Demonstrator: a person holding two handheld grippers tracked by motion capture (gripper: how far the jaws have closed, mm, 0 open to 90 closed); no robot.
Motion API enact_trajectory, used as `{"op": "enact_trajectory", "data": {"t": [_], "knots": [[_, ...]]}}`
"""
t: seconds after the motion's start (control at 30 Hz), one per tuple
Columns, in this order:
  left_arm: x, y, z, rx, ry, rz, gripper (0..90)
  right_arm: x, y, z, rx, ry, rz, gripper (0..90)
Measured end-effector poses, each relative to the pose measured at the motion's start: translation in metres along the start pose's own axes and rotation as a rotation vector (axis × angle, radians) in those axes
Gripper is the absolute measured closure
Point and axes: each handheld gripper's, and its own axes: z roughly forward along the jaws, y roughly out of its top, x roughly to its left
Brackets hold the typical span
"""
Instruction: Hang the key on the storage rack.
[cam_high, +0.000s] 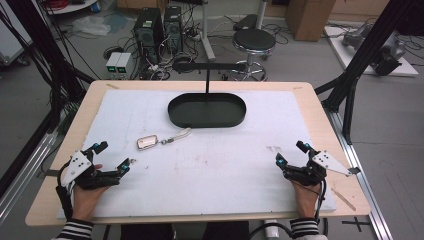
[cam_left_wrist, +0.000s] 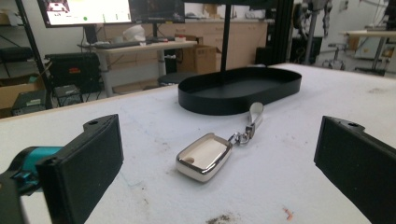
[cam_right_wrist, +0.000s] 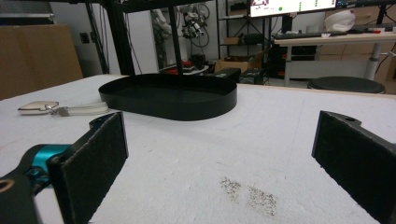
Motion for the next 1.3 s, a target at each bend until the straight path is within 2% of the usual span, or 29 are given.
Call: {"op": "enact_trajectory", "data": {"t": [0.1,0.2,0.27,0.37,0.4,0.47,0.53,0.8,0.87,0.93,1.03,1.13,1.23,1.3], "knots": [[0.001,0.005,0.001,0.024,-0.011,0.000,1.7,0.000,0.000,0.000,-0.002,0.000,0.000,2.5],[0.004,0.013,0.006,0.058,-0.024,0.024,1.7,0.000,0.000,0.000,0.000,0.000,0.000,2.5],[0.007,0.021,0.011,0.076,-0.041,0.018,1.7,0.000,0.000,0.000,0.001,-0.001,-0.002,2.5],[0.011,0.033,0.020,0.118,-0.077,0.005,1.7,0.001,0.000,0.000,0.000,-0.003,-0.007,2.5],[0.013,0.041,0.028,0.147,-0.121,-0.003,1.7,0.001,0.000,0.000,0.002,0.001,-0.009,2.5],[0.014,0.046,0.031,0.167,-0.128,-0.001,1.7,0.001,0.000,0.000,0.001,0.000,-0.011,2.5],[0.015,0.054,0.039,0.197,-0.140,0.025,1.7,0.001,0.000,0.000,0.002,0.001,-0.006,2.5],[0.020,0.077,0.075,0.310,-0.189,0.041,1.7,0.001,0.000,0.000,0.000,-0.002,-0.014,2.5],[0.019,0.082,0.090,0.372,-0.206,0.068,1.7,0.001,0.000,0.000,0.000,-0.003,-0.016,2.5],[0.018,0.083,0.094,0.383,-0.213,0.069,1.7,0.001,0.000,0.000,0.000,-0.003,-0.015,2.5],[0.014,0.086,0.108,0.445,-0.231,0.102,1.7,0.001,0.000,0.000,-0.002,-0.002,-0.017,2.5],[0.011,0.088,0.121,0.489,-0.261,0.102,1.7,0.002,0.000,0.000,-0.004,-0.005,-0.014,2.4],[0.007,0.090,0.133,0.540,-0.268,0.147,1.7,0.002,0.000,0.000,-0.005,-0.006,-0.010,2.4],[0.005,0.091,0.141,0.563,-0.283,0.156,1.7,0.002,-0.001,0.000,-0.004,-0.006,-0.009,2.5]]}}
